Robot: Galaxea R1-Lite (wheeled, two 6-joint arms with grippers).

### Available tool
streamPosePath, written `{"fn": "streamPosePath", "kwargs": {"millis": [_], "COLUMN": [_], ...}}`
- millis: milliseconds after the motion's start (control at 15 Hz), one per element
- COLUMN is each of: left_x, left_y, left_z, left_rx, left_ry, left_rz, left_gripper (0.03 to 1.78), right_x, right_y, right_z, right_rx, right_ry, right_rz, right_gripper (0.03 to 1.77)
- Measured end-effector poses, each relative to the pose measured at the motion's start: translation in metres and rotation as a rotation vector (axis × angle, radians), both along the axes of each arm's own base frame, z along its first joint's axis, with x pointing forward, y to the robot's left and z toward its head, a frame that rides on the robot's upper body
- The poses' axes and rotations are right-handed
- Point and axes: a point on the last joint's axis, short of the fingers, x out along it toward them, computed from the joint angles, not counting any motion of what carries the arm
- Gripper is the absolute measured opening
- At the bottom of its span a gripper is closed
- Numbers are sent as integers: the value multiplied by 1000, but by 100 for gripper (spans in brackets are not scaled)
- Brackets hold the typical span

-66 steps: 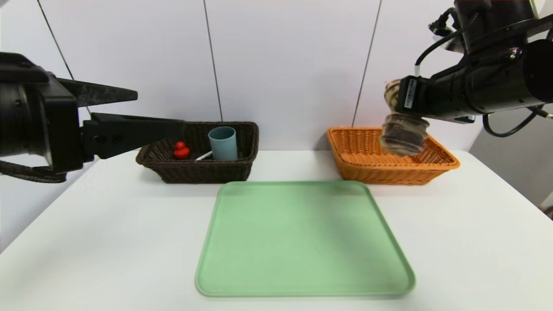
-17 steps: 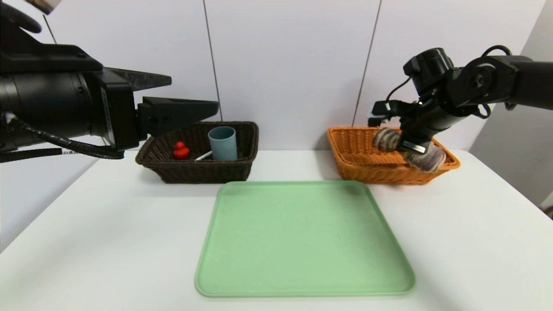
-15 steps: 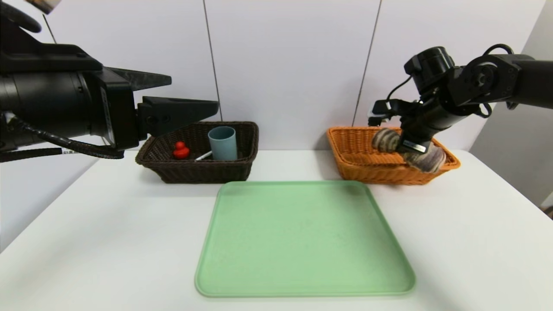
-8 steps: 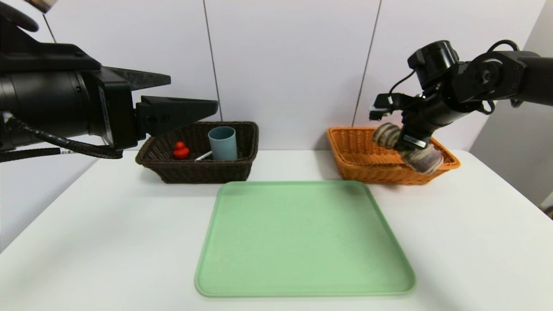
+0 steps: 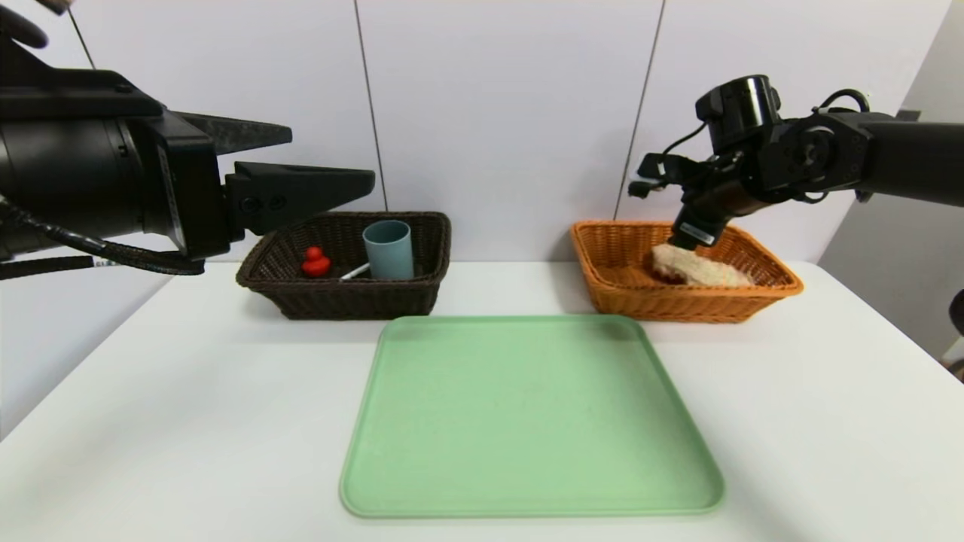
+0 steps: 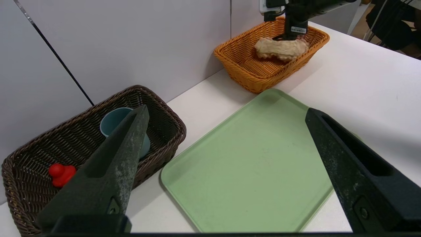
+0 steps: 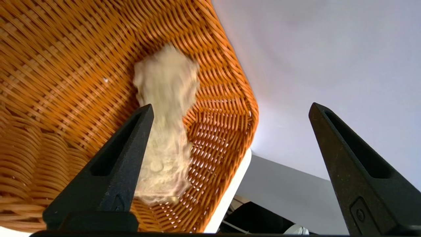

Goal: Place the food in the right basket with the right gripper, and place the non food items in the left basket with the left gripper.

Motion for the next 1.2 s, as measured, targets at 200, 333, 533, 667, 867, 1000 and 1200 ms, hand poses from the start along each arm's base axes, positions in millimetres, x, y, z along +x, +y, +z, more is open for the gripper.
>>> {"fn": "streamPosePath", "kwargs": {"millis": [200,333,533,667,867,1000,1200], "left_x": [0,-1,-1,-2,0,1,-8], "left_y": [0,0,1,5,16,27,48], "left_z": [0,0,2,5,7,6,0], "left_rx": [1,-1,-8,-14,-18,-10,-8], "left_ry": [0,-1,-6,-14,-17,0,95], "left_rz": [0,0,10,33,121,209,325], "left_gripper": [169,169,169,169,169,169,169], "right_x": [-1,-6,-26,-49,-96,-132,-189], "right_y": [0,0,-4,-7,-15,-22,-31], "right_z": [-1,6,24,40,66,82,97], "right_rx": [-1,12,84,181,374,483,625], "right_ry": [9,2,9,32,84,97,55], "right_rz": [2,-1,-37,-85,-171,-235,-319], "right_gripper": [166,167,168,169,169,169,169]}}
